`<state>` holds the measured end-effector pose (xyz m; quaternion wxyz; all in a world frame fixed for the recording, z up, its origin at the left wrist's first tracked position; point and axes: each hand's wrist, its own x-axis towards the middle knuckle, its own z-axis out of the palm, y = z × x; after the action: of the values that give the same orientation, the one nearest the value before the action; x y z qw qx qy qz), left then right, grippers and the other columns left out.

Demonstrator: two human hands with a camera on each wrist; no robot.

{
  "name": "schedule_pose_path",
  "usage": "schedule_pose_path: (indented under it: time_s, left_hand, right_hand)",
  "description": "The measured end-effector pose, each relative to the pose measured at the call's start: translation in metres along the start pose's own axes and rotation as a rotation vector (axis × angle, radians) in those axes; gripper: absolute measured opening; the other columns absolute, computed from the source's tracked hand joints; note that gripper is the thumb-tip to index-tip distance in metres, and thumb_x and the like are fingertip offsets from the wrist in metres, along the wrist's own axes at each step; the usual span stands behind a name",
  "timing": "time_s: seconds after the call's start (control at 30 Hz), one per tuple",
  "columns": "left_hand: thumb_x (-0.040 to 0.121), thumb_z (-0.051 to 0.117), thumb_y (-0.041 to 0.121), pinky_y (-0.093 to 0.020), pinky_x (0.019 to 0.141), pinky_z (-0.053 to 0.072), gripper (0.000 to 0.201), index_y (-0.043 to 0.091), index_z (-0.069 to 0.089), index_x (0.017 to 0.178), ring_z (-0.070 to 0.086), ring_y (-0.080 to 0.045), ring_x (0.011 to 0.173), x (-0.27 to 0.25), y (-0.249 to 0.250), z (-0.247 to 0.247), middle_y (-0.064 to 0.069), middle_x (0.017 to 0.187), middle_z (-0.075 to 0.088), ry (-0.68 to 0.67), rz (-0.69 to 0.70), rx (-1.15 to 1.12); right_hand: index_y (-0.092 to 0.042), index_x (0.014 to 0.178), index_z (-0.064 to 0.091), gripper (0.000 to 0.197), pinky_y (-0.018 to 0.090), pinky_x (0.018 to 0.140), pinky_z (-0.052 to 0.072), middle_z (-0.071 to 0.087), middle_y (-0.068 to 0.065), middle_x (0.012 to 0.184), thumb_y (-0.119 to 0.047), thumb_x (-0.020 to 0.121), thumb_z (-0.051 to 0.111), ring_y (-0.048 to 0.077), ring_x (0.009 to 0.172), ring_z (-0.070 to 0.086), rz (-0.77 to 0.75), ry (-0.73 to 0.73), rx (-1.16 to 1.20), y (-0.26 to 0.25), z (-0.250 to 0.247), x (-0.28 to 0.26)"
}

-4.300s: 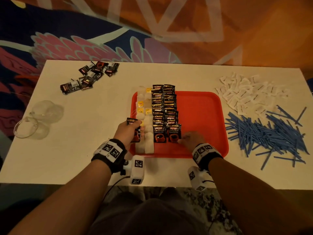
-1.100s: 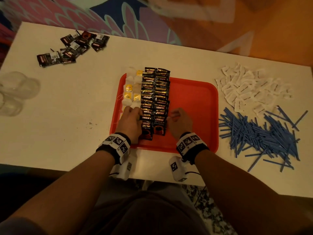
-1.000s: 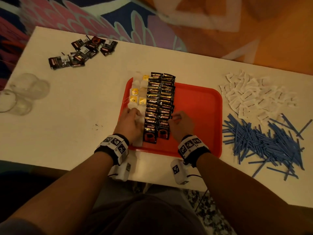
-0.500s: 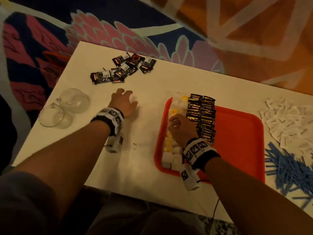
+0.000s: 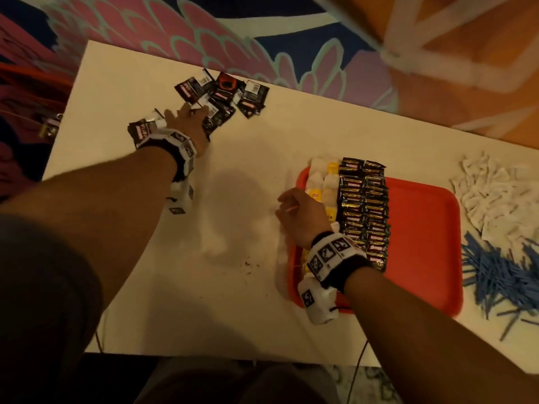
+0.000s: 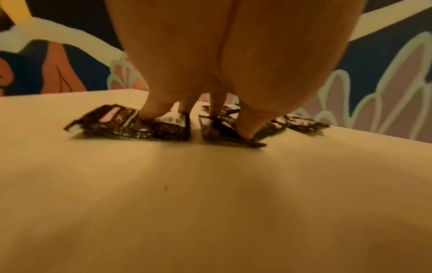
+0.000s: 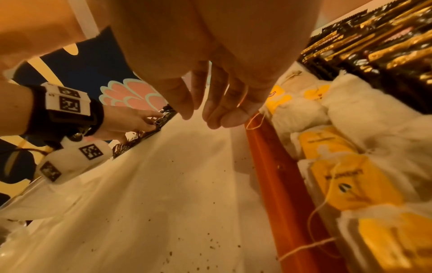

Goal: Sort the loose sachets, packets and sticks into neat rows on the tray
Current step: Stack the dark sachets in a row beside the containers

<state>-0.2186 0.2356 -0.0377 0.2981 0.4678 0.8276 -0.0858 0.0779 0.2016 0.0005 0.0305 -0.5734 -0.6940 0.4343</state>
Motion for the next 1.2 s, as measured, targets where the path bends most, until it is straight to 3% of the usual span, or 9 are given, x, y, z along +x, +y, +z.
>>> schedule_pose_path:
  time_s: [0.1,0.23,0.4,0.53,0.63,0.77,0.93,1.07,1.2]
  left_hand:
    - [0.1,0.047,0.028,-0.067,0.117,0.004,0.07,0.042,0.008,0.156,-0.004,-0.037,0.152,-0.026,0.005,0.023,0.002,0.167,-0.003,0.045,-0.009,-0.061]
    - [0.098,0.052,0.024,-0.067,0.117,-0.001,0.074,0.041,0.011,0.156,-0.007,-0.033,0.152,-0.07,0.017,0.058,-0.001,0.167,-0.002,0.033,0.072,-0.097]
    - [0.094,0.059,0.018,-0.064,0.119,-0.002,0.079,0.036,0.015,0.157,-0.009,-0.034,0.152,-0.117,0.025,0.099,-0.002,0.166,-0.005,0.058,0.21,-0.089]
    - [0.095,0.058,0.023,-0.06,0.12,0.004,0.067,0.029,0.027,0.154,-0.002,-0.034,0.151,-0.137,0.019,0.098,-0.005,0.165,0.003,0.193,0.253,-0.082]
    - [0.097,0.052,0.042,-0.057,0.12,0.01,0.062,0.025,0.031,0.153,0.008,-0.035,0.15,-0.14,0.002,0.088,-0.01,0.164,0.012,0.35,0.072,-0.237]
    - [0.089,0.051,0.067,-0.054,0.113,0.027,0.092,0.026,0.007,0.158,0.011,-0.037,0.147,-0.135,-0.011,0.088,-0.009,0.164,0.001,0.104,-0.194,-0.246]
    - [0.095,0.057,0.03,-0.047,0.104,0.038,0.064,0.019,0.029,0.152,0.025,-0.038,0.133,-0.146,0.02,0.102,-0.014,0.154,0.019,0.11,-0.113,-0.455]
    - [0.095,0.056,0.023,-0.04,0.1,0.038,0.042,0.014,0.05,0.136,0.039,-0.036,0.119,-0.152,0.03,0.106,-0.015,0.137,0.036,0.168,-0.117,-0.642]
    - [0.096,0.053,0.016,-0.038,0.102,0.036,0.044,0.014,0.049,0.14,0.041,-0.036,0.121,-0.155,0.03,0.107,-0.016,0.139,0.039,0.117,-0.037,-0.62]
  right_hand:
    - [-0.018,0.102,0.065,0.016,0.022,0.071,0.049,0.067,-0.005,0.091,-0.014,0.087,0.068,0.012,0.082,0.063,0.006,-0.011,-0.021,-0.004,0.014,0.007]
    - [-0.018,0.102,0.063,0.016,0.021,0.073,0.045,0.063,-0.009,0.089,-0.016,0.087,0.068,0.014,0.082,0.061,-0.012,-0.062,-0.089,-0.014,0.03,0.015]
    - [-0.015,0.113,0.06,0.029,0.029,0.09,0.045,0.061,0.007,0.114,-0.025,0.087,0.068,0.025,0.105,0.059,-0.015,-0.057,-0.241,-0.023,0.041,0.028]
    - [-0.019,0.119,0.056,0.046,0.029,0.098,0.038,0.05,0.011,0.125,-0.032,0.079,0.075,0.028,0.117,0.049,0.008,0.051,-0.269,-0.022,0.048,0.033]
    - [-0.024,0.136,0.047,0.067,0.033,0.108,0.032,0.042,0.01,0.141,-0.041,0.077,0.076,0.028,0.13,0.039,-0.005,0.055,-0.322,-0.023,0.049,0.037]
    - [-0.034,0.148,0.031,0.078,0.038,0.112,0.027,0.019,0.005,0.158,-0.045,0.083,0.071,0.032,0.141,0.022,-0.049,-0.109,-0.431,-0.035,0.059,0.039]
    - [-0.027,0.148,0.037,0.066,0.038,0.11,0.032,0.023,0.005,0.153,-0.025,0.088,0.065,0.035,0.132,0.029,-0.086,-0.2,-0.414,-0.052,0.081,0.025]
    - [-0.02,0.142,0.046,0.056,0.034,0.106,0.035,0.032,0.007,0.147,-0.023,0.089,0.065,0.032,0.126,0.039,-0.033,-0.153,-0.289,-0.05,0.087,0.021]
    - [-0.016,0.135,0.047,0.06,0.03,0.098,0.046,0.039,0.011,0.136,-0.023,0.082,0.075,0.028,0.12,0.05,0.084,-0.084,-0.098,-0.05,0.084,0.021]
